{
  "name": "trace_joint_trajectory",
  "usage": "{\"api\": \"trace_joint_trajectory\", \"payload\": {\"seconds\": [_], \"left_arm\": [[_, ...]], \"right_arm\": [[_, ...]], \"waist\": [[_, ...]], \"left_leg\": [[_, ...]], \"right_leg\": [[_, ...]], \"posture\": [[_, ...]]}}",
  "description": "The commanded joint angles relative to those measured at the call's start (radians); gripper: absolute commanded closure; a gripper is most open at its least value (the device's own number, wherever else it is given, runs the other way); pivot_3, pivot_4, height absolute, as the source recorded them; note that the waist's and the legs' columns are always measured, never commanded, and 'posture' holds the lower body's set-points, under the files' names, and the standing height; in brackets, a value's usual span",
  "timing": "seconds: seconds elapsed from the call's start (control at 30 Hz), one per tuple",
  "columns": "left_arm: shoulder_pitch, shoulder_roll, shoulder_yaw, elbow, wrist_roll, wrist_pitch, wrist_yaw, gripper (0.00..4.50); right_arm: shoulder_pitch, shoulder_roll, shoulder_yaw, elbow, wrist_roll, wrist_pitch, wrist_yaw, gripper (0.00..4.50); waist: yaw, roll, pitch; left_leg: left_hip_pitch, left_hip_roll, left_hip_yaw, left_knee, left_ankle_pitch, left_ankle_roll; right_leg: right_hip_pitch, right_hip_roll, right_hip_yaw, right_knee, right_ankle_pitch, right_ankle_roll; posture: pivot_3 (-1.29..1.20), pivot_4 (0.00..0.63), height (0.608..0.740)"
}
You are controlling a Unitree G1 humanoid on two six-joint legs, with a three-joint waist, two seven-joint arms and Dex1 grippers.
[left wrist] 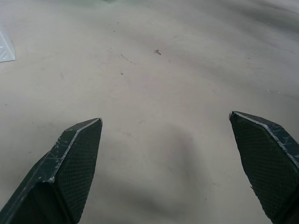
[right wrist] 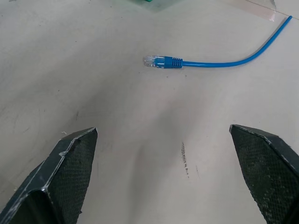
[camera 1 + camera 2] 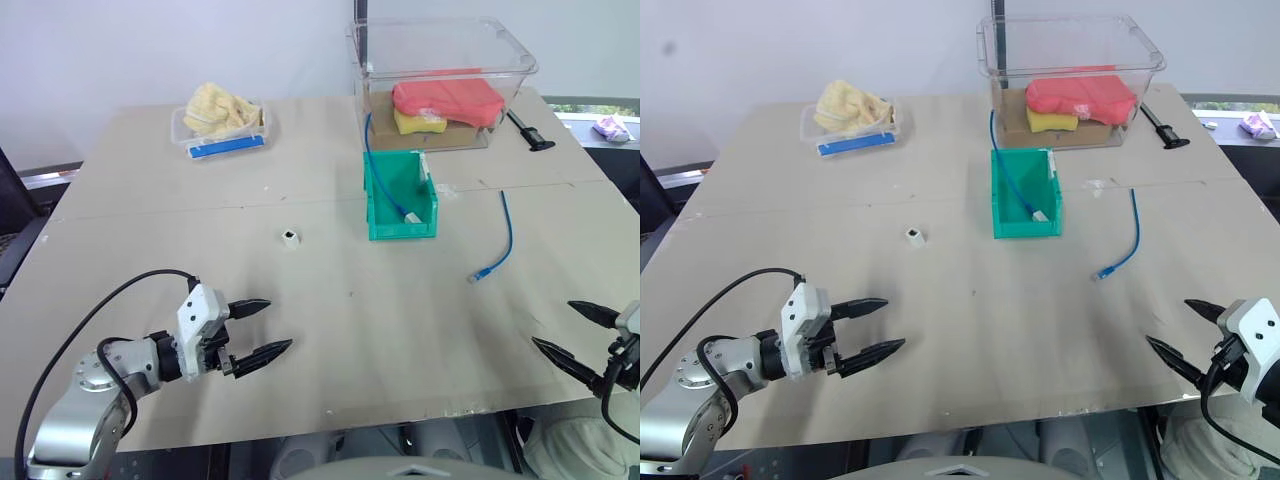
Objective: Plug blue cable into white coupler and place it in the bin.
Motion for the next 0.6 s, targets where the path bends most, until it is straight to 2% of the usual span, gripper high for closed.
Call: {"api": "trace_joint_trajectory", "payload": {"seconds": [0.03, 0.13, 0.23, 0.4, 0.53, 0.6], "left_arm": [[-0.015, -0.008, 0.008, -0.039, -0.042, 0.013, 0.01, 0.03], [-0.06, -0.031, 0.015, -0.09, -0.122, 0.08, 0.047, 0.03], [-0.086, -0.028, 0.003, -0.122, -0.145, 0.109, 0.053, 0.03], [-0.124, -0.015, -0.032, -0.158, -0.143, 0.108, 0.027, 0.03], [-0.136, 0.001, -0.063, -0.168, -0.113, 0.069, -0.007, 0.03], [-0.136, 0.008, -0.08, -0.164, -0.089, 0.037, -0.027, 0.03]], "right_arm": [[-0.024, -0.019, -0.019, -0.041, 0.003, 0.02, -0.026, 0.0], [-0.081, -0.072, 0.006, -0.057, -0.003, 0.063, -0.036, 0.0], [-0.123, -0.132, 0.036, -0.068, -0.044, 0.086, -0.045, 0.0], [-0.251, -0.26, 0.107, -0.001, -0.031, 0.117, 0.047, 0.0], [-0.388, -0.369, 0.237, 0.118, -0.09, 0.057, 0.139, 0.0], [-0.502, -0.403, 0.349, 0.216, -0.162, -0.016, 0.181, 0.0]], "waist": [[0.001, 0.0, 0.0], [0.002, 0.001, 0.002], [0.004, 0.0, 0.003], [0.005, 0.001, 0.004], [0.006, 0.0, 0.006], [0.007, -0.001, 0.007]], "left_leg": [[0.0, 0.0, 0.0, 0.0, 0.0, 0.0], [0.0, 0.0, 0.001, 0.0, 0.0, 0.0], [0.0, 0.001, 0.001, 0.001, 0.0, 0.0], [-0.001, 0.001, 0.003, 0.0, 0.0, -0.001], [-0.002, 0.002, 0.004, 0.0, 0.0, -0.001], [-0.002, 0.002, 0.003, 0.0, 0.0, -0.001]], "right_leg": [[0.0, 0.0, 0.0, 0.0, 0.0, 0.0], [0.0, -0.001, 0.0, 0.0, 0.0, 0.0], [0.0, -0.001, -0.003, 0.0, 0.0, 0.0], [-0.001, -0.001, -0.005, -0.001, 0.002, 0.003], [-0.001, 0.0, -0.006, -0.003, 0.002, 0.002], [-0.001, 0.0, -0.007, -0.003, 0.001, 0.001]], "posture": [[0.0, 0.15, 0.74], [0.0, 0.15, 0.74], [0.0, 0.15, 0.74], [0.0, 0.15, 0.74], [0.0, 0.15, 0.74], [0.0, 0.15, 0.74]]}}
